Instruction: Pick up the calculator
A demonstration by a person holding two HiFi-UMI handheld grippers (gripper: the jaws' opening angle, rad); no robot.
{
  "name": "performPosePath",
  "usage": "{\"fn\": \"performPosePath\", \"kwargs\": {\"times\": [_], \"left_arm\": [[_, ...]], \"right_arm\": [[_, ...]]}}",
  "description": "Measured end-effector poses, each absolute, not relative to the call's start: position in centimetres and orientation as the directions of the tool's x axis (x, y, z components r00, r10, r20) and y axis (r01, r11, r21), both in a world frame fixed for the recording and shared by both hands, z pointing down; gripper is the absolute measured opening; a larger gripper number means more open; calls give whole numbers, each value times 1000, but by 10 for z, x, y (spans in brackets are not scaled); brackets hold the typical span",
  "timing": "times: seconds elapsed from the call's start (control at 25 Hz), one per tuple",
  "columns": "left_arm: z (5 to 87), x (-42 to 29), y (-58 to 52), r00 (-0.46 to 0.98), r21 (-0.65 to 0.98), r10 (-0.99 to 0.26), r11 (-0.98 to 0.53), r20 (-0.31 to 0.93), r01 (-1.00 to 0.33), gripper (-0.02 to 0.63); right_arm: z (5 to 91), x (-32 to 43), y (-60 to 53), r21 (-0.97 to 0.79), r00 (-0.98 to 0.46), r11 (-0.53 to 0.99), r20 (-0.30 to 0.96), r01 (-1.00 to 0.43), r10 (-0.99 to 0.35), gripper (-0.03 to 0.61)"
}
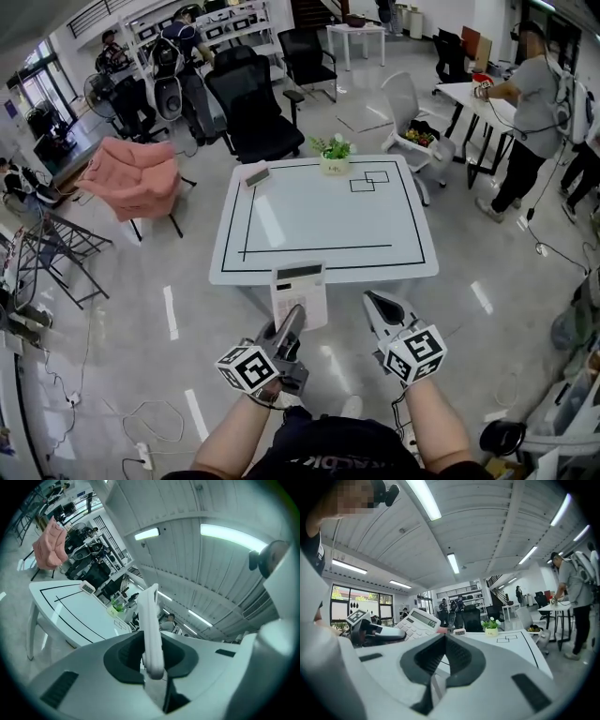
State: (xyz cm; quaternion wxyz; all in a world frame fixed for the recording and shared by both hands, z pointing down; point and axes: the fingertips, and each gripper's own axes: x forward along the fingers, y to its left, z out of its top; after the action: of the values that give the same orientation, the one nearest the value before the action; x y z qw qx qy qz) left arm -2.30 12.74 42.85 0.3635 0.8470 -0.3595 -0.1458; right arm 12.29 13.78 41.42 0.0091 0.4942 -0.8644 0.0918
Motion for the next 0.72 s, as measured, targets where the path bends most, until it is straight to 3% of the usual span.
{"fn": "performPosePath", "kwargs": {"times": [0.72], "left_arm": [[426, -10, 154, 663, 704, -748, -467, 8, -535, 67]], "right_arm": [[412, 132, 156, -147, -566, 553, 77, -821, -821, 2]]}}
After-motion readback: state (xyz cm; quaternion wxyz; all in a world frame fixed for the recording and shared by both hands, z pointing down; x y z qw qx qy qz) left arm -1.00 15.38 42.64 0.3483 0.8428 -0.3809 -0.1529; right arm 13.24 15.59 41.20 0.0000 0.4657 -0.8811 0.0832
